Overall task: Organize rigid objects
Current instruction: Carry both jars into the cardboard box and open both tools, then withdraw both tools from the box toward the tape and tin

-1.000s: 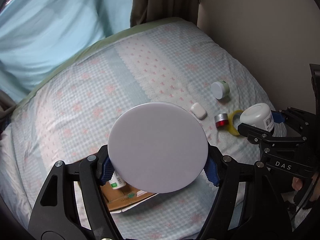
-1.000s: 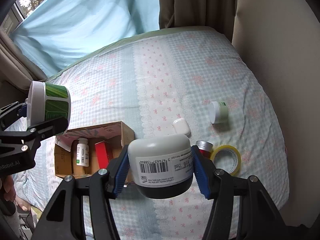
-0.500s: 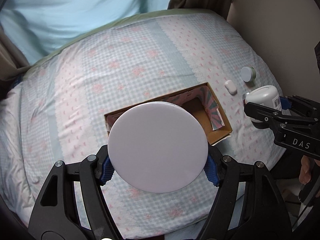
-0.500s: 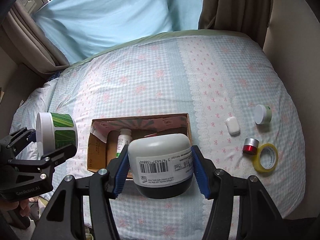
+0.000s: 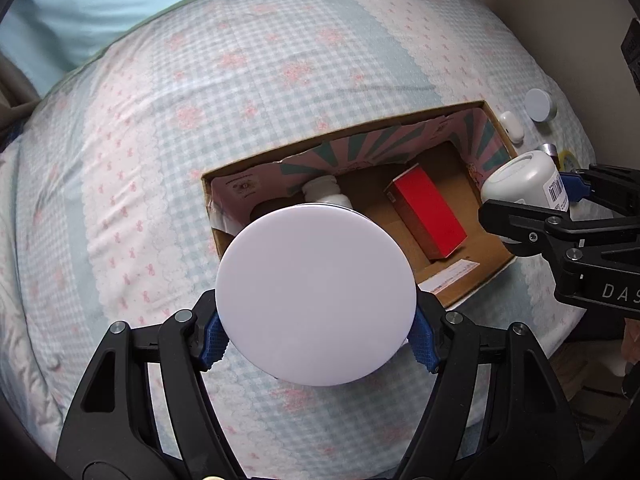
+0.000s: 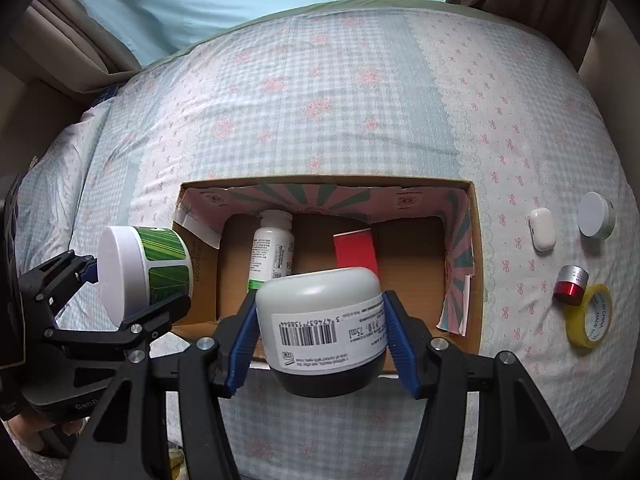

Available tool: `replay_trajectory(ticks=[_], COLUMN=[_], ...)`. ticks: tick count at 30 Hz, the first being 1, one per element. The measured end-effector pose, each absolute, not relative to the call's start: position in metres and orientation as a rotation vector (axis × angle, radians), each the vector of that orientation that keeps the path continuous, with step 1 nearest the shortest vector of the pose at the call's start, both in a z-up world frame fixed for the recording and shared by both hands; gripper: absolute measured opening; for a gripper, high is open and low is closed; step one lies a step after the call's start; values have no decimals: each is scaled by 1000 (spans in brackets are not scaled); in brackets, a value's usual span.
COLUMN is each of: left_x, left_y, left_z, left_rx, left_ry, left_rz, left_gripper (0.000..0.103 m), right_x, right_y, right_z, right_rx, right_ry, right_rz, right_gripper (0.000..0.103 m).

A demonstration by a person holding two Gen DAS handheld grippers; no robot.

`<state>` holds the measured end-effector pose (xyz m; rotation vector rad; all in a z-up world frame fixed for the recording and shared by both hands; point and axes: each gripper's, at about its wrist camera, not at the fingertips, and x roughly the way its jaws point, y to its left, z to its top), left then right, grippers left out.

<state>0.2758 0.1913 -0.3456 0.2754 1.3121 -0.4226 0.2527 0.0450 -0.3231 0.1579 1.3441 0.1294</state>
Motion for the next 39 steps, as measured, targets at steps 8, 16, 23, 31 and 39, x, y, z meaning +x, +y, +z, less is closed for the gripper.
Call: replay_trajectory(ticks=[8,16,23,31,39], left_x=[272,260,252,255,240], left_y=[185,187,193,198,211], left_z=[-392,-420,-425,-417,-390], left_rx=[309,332,304,254,227], left_ry=[1316,1356,1365,1398,1367], left_rz=[-417,-437,-431,-452,-452], left_gripper=[69,69,69,76,103], right_x=[258,258,262,260,251], right_y=[53,58,70,72,57], right_z=[-389,-410,-416,-422,-398], right_rx=[150,194,178,246,283], right_ry=[1424,1494,1520,1536,1496], right_rz=[141,154,160,153,76], right_gripper=[55,55,55,57,103])
